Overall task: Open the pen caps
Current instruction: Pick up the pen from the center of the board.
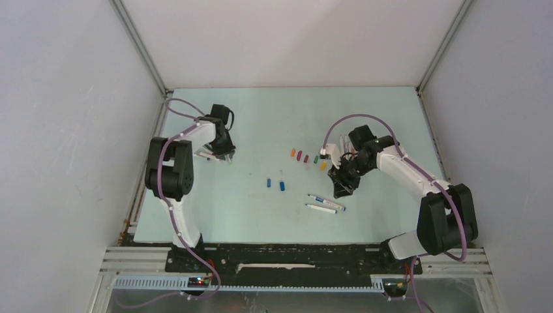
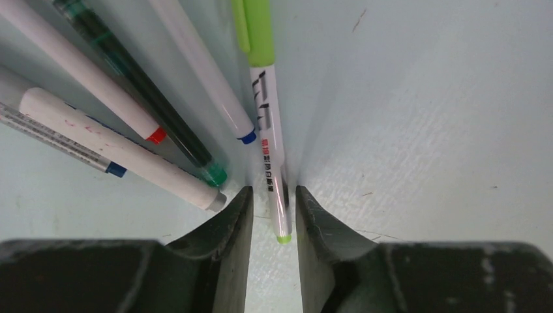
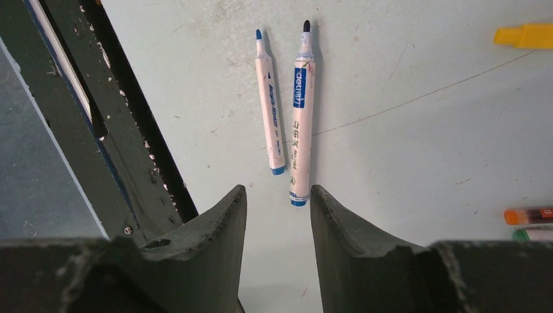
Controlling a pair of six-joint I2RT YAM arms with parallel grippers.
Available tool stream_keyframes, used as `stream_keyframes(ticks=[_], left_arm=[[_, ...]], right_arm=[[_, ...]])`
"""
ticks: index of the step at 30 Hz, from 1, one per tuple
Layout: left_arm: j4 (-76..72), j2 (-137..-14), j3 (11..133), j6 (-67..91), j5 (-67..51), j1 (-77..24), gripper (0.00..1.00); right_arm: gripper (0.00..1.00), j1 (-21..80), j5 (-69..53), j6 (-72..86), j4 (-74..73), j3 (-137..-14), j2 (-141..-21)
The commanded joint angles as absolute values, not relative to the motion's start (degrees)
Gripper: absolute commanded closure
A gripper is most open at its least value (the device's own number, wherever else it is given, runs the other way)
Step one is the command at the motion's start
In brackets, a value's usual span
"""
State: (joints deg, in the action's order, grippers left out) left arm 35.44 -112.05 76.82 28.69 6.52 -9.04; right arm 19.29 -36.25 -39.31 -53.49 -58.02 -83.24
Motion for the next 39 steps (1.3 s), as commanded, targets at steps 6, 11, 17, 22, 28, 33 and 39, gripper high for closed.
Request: stream_keyframes(ticks=[6, 11, 17, 22, 28, 33, 39], left_arm=[[34.78, -109.97, 72.63, 30.01, 4.37, -10.59, 0.86], [33.75, -105.91, 70.70, 29.59, 4.25, -11.29, 0.99], [26.13, -93.03, 61.65, 29.39, 3.00, -13.54, 1.00], [11.83, -76.24, 48.53, 30.93, -7.09, -15.47, 1.00], [-15.49, -57.94, 33.04, 37.04, -17.21, -19.90, 1.00], [-30.66, -51.41, 29.21, 39.21, -14.17, -30.96, 1.00], [-39.30, -56.80, 33.28, 39.76, -10.37, -41.50, 1.00]], right_arm=[[0.57, 19.02, -37.97, -40.30, -54.14, -60.19, -80.82], [0.57, 19.05, -38.12, -40.34, -54.22, -60.16, -80.78], [0.57, 19.33, -39.30, -40.73, -54.47, -60.18, -80.16], [0.57, 19.26, -44.05, -42.22, -55.60, -60.57, -77.22], [0.56, 15.94, -57.18, -42.34, -57.54, -62.82, -70.11], [0.44, 10.94, -70.94, -34.04, -53.03, -65.86, -61.66], [0.24, 7.00, -86.57, -15.16, -35.58, -64.77, -58.69]])
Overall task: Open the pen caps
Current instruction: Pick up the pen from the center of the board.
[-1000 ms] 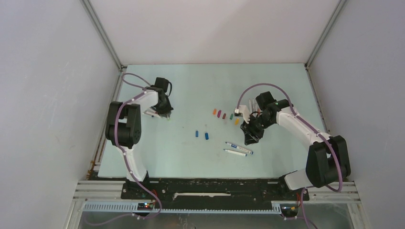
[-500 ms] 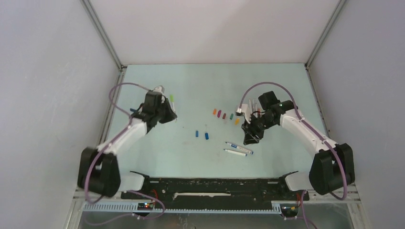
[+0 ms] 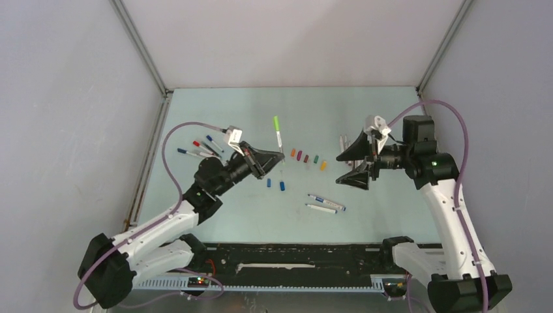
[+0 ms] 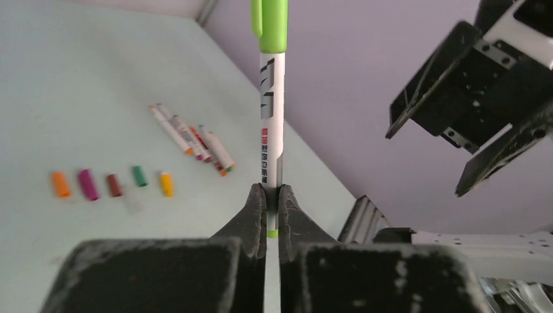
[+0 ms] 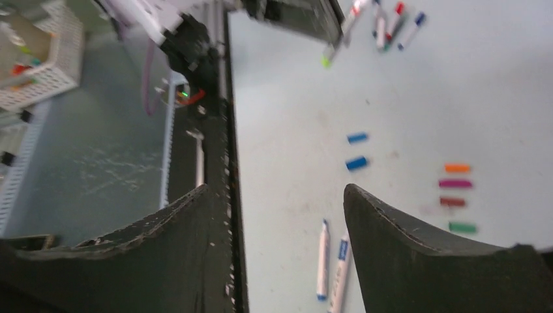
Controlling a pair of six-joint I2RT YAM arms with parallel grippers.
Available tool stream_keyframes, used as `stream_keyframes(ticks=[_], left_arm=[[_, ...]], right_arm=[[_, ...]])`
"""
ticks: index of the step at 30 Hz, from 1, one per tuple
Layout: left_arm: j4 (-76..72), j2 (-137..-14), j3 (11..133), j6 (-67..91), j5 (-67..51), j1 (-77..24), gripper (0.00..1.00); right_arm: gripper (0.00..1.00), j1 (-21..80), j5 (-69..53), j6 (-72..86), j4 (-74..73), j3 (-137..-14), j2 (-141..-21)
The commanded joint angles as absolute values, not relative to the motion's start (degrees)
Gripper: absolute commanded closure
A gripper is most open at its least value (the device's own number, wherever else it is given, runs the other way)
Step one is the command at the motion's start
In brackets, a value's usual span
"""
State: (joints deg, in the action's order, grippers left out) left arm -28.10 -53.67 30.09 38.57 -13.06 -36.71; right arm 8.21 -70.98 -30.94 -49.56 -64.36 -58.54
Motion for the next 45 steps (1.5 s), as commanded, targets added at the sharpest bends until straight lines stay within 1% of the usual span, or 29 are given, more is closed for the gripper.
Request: stream_keyframes(ticks=[1, 3, 7, 10, 15, 19, 24, 27, 30, 31, 32, 33, 34, 35, 36, 37, 38, 43, 45], left_arm=[[-39.66, -57.78, 34.35, 39.25, -9.75, -43.69, 1.00], [-39.94, -59.75, 36.47, 38.32, -8.44, -46.76, 1.00], [-39.33, -63.69, 40.43, 36.01, -5.67, -52.01, 1.00], [-40.64, -66.75, 42.59, 36.01, -4.73, -54.14, 1.00], [-42.20, -71.55, 45.01, 37.04, -4.57, -56.20, 1.00], [-42.57, -74.37, 46.95, 37.45, -4.69, -57.69, 1.00], [-43.56, -77.03, 48.83, 38.05, -5.10, -59.19, 1.00], [-43.58, -78.09, 49.81, 38.20, -5.31, -59.74, 1.00], [-43.87, -79.15, 50.48, 38.64, -5.67, -60.02, 1.00], [-44.19, -79.37, 50.57, 38.93, -5.69, -60.10, 1.00], [-44.40, -79.61, 50.57, 39.20, -5.62, -60.18, 1.00], [-44.54, -79.67, 50.68, 39.42, -5.56, -60.25, 1.00], [-44.58, -79.71, 50.71, 39.50, -5.53, -60.29, 1.00], [-44.44, -79.73, 50.81, 39.40, -5.53, -60.29, 1.00], [-44.11, -79.64, 51.00, 39.42, -5.67, -60.29, 0.99], [-43.71, -79.53, 51.12, 39.35, -6.00, -60.29, 0.97], [-43.24, -79.36, 51.21, 39.31, -6.38, -60.29, 0.91], [-40.32, -76.02, 49.83, 33.37, -11.40, -60.21, 0.42], [-38.65, -72.99, 47.97, 30.03, -11.43, -60.21, 0.30]], right_arm=[[0.24, 7.09, -88.26, -7.64, -29.04, -63.27, -58.72], [0.24, 7.17, -86.58, 7.88, -14.15, -59.42, -57.64], [0.24, 6.26, -77.91, 33.02, 8.70, -50.57, -55.37], [0.24, 5.57, -75.69, 40.79, 19.09, -45.50, -54.87], [0.25, 5.59, -73.86, 42.84, 22.65, -43.26, -54.76], [0.27, 5.55, -72.95, 48.45, 29.24, -41.31, -54.82], [0.30, 5.56, -71.05, 48.60, 28.04, -40.91, -55.02], [0.33, 5.70, -70.43, 48.78, 27.88, -40.53, -55.10], [0.42, 5.89, -70.69, 48.94, 27.92, -40.44, -55.27], [0.50, 5.97, -70.86, 49.14, 28.26, -40.32, -55.28], [0.62, 5.98, -70.92, 49.16, 28.64, -40.12, -55.28], [0.77, 5.98, -70.93, 49.07, 28.72, -39.96, -55.22], [0.96, 5.98, -70.88, 48.58, 28.51, -39.84, -55.20], [1.00, 5.95, -70.85, 48.06, 28.01, -39.83, -55.15], [1.00, 5.90, -71.12, 47.65, 27.77, -39.86, -55.18], [1.00, 5.81, -71.45, 47.28, 27.77, -39.89, -55.19], [1.00, 5.74, -71.96, 46.71, 27.70, -39.90, -55.20], [1.00, 3.56, -78.39, 38.80, 23.97, -39.85, -54.67], [1.00, 2.95, -81.34, 32.62, 20.28, -39.90, -54.08]])
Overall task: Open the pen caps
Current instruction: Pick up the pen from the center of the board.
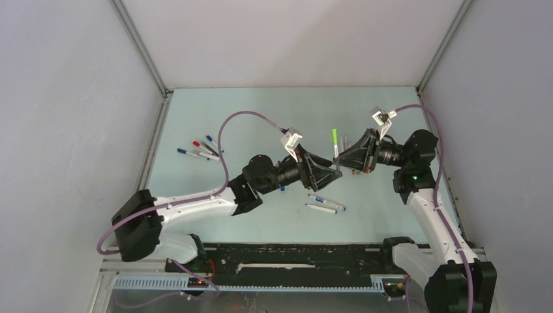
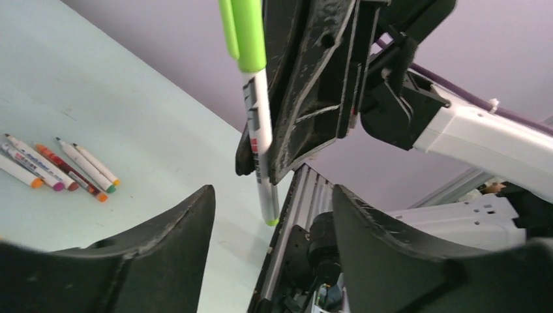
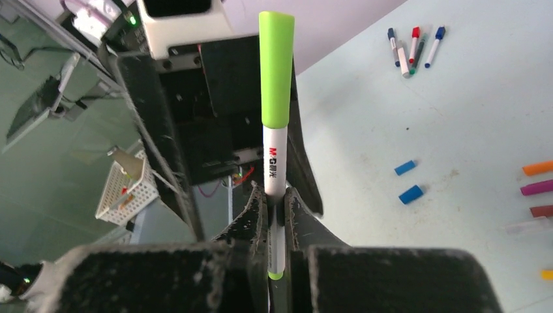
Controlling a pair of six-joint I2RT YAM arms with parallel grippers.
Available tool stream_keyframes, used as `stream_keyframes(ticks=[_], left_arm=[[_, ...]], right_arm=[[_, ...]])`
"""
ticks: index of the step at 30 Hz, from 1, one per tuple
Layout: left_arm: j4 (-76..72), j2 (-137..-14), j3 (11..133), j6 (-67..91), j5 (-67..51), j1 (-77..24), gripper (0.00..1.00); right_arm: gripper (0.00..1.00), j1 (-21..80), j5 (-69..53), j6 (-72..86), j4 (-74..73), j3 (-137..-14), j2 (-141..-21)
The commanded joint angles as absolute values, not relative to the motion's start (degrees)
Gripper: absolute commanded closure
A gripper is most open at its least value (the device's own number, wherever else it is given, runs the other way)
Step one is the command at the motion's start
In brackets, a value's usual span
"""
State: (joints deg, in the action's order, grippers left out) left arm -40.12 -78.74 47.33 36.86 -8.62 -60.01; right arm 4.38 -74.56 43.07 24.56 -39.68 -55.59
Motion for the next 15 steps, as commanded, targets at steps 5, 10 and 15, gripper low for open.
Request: stream_keyframes(ticks=[5, 10, 15], left_arm=[[-37.96, -65.82, 42.17, 28.43, -8.33, -57.75, 0.00], [-39.76, -66.32, 43.19, 34.11, -12.01, -53.97, 0.00], [-40.12, -71.55, 48.61, 38.23, -11.92, -54.07, 0.00]], right_arm=[[1.00, 2.78, -86.61, 19.48, 11.13, -39.90, -53.42], [1.00, 3.09, -86.80, 14.07, 5.76, -39.90, -53.78], [1.00, 3.60, -85.49, 11.89, 3.31, -39.90, -53.96]])
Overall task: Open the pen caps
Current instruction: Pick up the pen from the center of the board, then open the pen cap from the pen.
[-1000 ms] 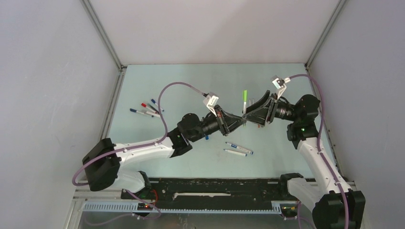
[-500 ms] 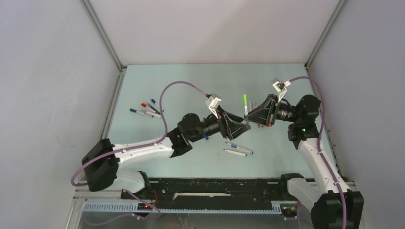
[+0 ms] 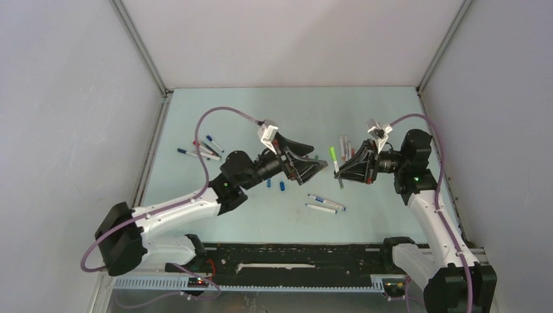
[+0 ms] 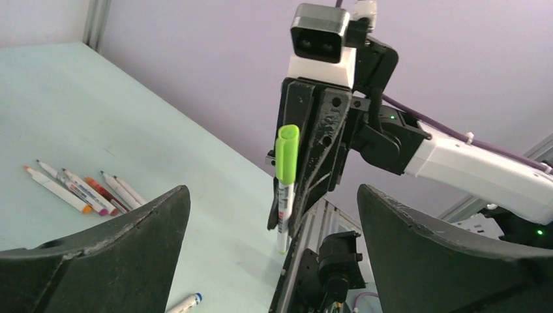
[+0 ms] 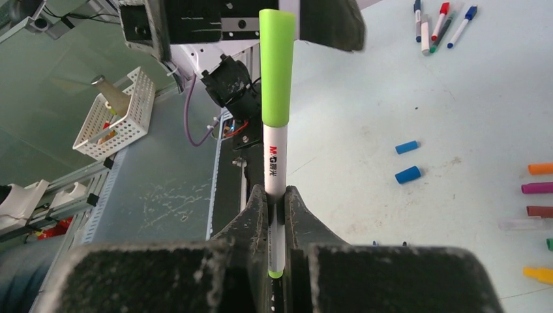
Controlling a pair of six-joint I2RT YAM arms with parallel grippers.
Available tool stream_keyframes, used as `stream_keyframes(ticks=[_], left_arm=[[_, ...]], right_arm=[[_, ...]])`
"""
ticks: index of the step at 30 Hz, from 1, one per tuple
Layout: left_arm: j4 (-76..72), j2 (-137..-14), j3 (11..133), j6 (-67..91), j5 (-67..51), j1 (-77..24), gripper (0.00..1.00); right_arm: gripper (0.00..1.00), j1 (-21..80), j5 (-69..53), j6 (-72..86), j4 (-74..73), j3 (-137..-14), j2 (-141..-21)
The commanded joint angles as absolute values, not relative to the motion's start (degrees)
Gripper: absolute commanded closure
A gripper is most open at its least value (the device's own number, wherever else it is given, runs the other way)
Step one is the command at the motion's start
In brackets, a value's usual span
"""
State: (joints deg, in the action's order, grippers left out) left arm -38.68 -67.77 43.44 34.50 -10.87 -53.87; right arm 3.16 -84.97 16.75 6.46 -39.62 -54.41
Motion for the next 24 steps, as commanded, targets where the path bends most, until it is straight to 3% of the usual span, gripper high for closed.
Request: stream_keyframes(ticks=[1, 4, 15, 24], left_arm=[[-40.25, -72.50, 49.47, 38.98, -11.38, -54.20, 0.00], [-42.45, -75.05, 50.87, 40.83, -9.71, -54.93, 0.01], [-45.44, -77.83, 52.34, 43.11, -5.60, -55.72, 0.37], [-46.44, -80.51, 54.04, 44.50, -9.51, -56.29, 0.53]], right_arm=[[1.00, 3.71, -85.20, 11.72, 2.89, -39.90, -53.96], [1.00, 3.88, -84.70, 10.92, 2.12, -39.90, -54.05], [1.00, 4.76, -83.72, 10.37, 1.23, -39.90, -54.40], [1.00, 4.71, -82.76, 10.81, 1.14, -39.89, -54.58]])
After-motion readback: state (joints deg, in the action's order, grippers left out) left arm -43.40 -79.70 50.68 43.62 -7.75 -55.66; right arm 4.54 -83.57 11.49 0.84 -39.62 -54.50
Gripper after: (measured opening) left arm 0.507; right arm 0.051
